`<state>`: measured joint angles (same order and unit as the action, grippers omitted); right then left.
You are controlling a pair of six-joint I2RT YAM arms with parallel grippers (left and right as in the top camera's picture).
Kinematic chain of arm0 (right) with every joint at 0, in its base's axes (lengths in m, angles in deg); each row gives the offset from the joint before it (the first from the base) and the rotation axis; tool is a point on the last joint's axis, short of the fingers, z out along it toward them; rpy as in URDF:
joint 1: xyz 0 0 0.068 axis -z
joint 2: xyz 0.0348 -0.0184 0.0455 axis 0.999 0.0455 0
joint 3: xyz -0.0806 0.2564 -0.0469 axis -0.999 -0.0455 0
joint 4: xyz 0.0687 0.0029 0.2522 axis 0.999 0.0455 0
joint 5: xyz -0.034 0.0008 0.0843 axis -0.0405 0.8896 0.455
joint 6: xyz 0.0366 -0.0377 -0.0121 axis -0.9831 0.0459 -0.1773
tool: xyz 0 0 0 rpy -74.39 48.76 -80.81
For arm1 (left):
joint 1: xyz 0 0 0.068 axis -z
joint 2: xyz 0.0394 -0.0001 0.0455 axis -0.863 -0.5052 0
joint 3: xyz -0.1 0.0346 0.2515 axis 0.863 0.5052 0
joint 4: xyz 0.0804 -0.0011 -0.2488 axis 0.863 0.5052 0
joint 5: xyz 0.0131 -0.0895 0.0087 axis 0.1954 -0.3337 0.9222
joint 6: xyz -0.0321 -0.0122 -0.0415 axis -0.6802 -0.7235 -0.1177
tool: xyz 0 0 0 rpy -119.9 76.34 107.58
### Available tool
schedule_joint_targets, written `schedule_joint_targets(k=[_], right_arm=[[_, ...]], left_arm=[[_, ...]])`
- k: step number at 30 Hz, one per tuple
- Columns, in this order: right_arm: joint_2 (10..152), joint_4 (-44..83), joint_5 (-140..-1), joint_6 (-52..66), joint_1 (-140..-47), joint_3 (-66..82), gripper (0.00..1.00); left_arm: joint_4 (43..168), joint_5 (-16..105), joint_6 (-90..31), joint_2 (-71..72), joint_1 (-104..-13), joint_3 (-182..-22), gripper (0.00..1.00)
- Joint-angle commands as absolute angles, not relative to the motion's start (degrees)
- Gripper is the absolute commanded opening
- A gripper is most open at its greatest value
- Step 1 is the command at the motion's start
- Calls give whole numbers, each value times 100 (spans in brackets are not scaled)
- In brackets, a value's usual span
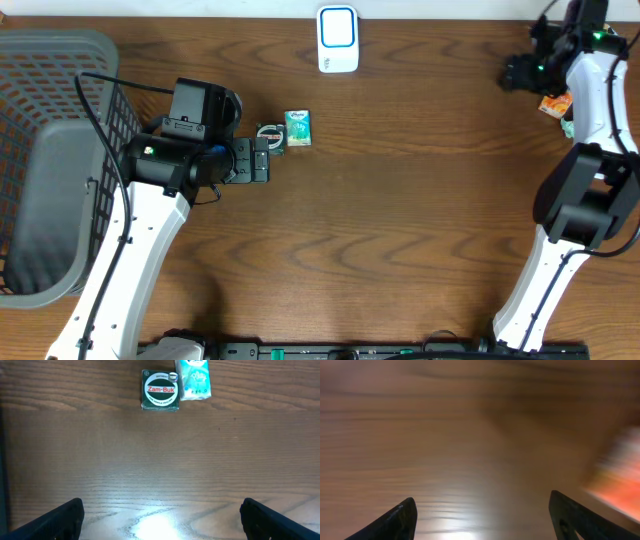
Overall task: Scan the item barcode
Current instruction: 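Carry the orange tissue pack to the far right corner and release it, then move the right gripper back toward the mint-green tissue pack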
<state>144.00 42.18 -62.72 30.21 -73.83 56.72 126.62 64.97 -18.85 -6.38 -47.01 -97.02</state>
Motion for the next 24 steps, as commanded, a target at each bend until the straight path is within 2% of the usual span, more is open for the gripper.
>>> schedule_joint_targets(k=[1,5,6,7,9,12,18,24], right_arm=[[14198,4139,-3684,2958,-7813,5702,78],[14207,4137,-3634,2960,-8355,5702,81],[14229,4126,-3708,2962,-8683,5702,86],[14247,4093,-3761,2962,-8834,5702,88],[14286,3967,-4006,2960,-9197,5702,88],[14358,3700,-4532,2934,-9752,5702,83],[14561,3228,-5824,1852,-10712,5702,69],[14856,3121,-6521,772,-11385,5702,66]], left_arm=[[12662,6527,-1850,-601,-4708,-9766,98],[12662,6527,-1850,-598,-4708,-9766,98],[12662,6527,-1850,-601,-4708,-9766,98],[12662,6527,-1850,-601,-4708,-9766,98],[12662,6527,-1850,-601,-4708,-9766,98],[12662,6527,-1850,-598,-4708,-9766,98],[12662,6527,-1850,-601,-4708,-9766,98],[12662,6527,-1850,-598,-4708,-9766,97]])
